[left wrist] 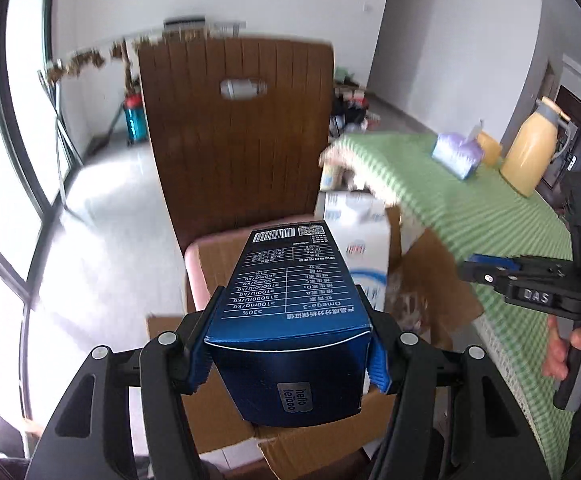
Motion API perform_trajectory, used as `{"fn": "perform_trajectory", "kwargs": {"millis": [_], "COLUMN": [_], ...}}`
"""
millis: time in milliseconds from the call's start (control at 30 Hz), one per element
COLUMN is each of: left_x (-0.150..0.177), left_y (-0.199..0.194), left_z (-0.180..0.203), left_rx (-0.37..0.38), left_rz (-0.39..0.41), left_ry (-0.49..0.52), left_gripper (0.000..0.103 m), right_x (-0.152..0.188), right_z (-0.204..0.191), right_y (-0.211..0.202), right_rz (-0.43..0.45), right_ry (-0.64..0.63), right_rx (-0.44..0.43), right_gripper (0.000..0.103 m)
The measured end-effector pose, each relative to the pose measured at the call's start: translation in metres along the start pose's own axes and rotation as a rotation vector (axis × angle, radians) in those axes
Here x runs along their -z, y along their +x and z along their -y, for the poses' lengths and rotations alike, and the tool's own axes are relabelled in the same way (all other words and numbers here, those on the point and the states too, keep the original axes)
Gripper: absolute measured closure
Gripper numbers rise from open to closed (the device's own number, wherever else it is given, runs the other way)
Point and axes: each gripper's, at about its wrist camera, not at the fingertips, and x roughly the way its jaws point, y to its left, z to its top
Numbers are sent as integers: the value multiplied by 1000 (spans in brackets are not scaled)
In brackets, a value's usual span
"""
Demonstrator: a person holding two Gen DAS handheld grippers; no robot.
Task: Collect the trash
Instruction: 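Carry the dark blue carton over the cardboard box with the left gripper, then open the left gripper to drop the blue carton into the box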
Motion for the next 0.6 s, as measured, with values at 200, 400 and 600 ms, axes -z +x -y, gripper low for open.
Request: {"fn": "perform_trajectory", "kwargs": {"millis": [200,400,600], "left_x": [-2,-13,-23], "left_y": [-5,13,64], "left_z": [7,54,108], "left_rx": [60,217,284], "left_rz": [11,-16,-124], "left_ry": [13,66,125], "left_gripper": [45,45,45], "right_x": [-7,-17,-22], "right_z": [-1,29,45], "right_y": [25,-2,-23], "right_rz": [-28,72,93], "right_ry": [13,123,123], "right_rx": [17,52,91], "right_gripper": [70,70,70]}}
